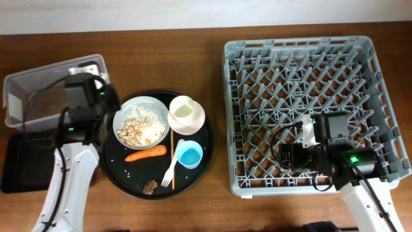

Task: Sort waste into correct bins and load items into the dishwasher rack
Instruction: 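Carry the tissue left and release it into the clear bin, then grasp the white cup with the left gripper and lift it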

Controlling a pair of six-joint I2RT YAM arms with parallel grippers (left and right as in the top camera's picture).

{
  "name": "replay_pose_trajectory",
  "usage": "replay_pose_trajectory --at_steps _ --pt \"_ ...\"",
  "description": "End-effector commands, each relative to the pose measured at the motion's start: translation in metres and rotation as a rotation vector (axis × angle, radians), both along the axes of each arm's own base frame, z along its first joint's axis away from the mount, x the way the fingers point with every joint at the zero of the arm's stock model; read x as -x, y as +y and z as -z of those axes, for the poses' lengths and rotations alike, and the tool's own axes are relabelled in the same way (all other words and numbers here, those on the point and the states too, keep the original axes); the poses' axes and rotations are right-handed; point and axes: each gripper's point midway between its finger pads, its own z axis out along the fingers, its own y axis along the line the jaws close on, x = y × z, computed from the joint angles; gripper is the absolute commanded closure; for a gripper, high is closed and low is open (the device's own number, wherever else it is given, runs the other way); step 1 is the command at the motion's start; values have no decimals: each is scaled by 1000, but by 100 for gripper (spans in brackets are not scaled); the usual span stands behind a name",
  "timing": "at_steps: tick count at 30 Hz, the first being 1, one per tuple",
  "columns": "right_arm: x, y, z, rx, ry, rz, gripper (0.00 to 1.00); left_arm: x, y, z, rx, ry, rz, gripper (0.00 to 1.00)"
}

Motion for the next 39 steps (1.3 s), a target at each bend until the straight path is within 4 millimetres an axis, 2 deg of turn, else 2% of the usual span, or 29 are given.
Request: replay_pose_trajectory --at_steps 1,3,4,6,8,13,16,17,28,30,32,34,35,37,39 --pt "-4 0 -6 8 -19 -7 1 -4 44 5 -37 -7 -125 100" --pt "-4 0 -6 8 -19 -7 1 -9 60 15 -37 -5 -158 99" --pt "-4 0 -6 8 -19 -7 1 -13 67 22 -36 -1 -173 94" --pt "-4 0 -6 8 -19 -7 1 -18 76 34 -35 8 -190 68" --pt "-4 0 -6 8 -19 -7 1 -21 79 43 -34 18 -193 52" --pt "-4 0 -6 8 -19 -7 1 -27 79 35 -37 -22 -189 46" --pt "-4 0 -6 8 -18 -7 1 -32 60 28 11 -46 -107 47" --pt "-4 0 -6 8 -18 -7 1 -32 59 27 10 -48 -106 47" --pt "-3 1 -6 5 -15 -9 1 -32 61 25 1 -54 -118 45" --pt "-3 1 -6 5 -15 -9 1 -31 50 33 41 -24 -69 47" --pt "-3 1 -6 5 -15 -9 1 -30 33 39 92 -2 -1 55" --pt "-3 1 -6 5 -14 -9 1 -32 0 42 166 10 120 57" --pt "-3 1 -6 5 -14 -9 1 -32 -30 44 222 25 220 57" --pt "-3 1 -6 5 -15 -9 1 -27 -70 48 262 58 327 57" --pt "-3 1 -6 5 -14 -9 1 -22 -98 52 266 89 387 55"
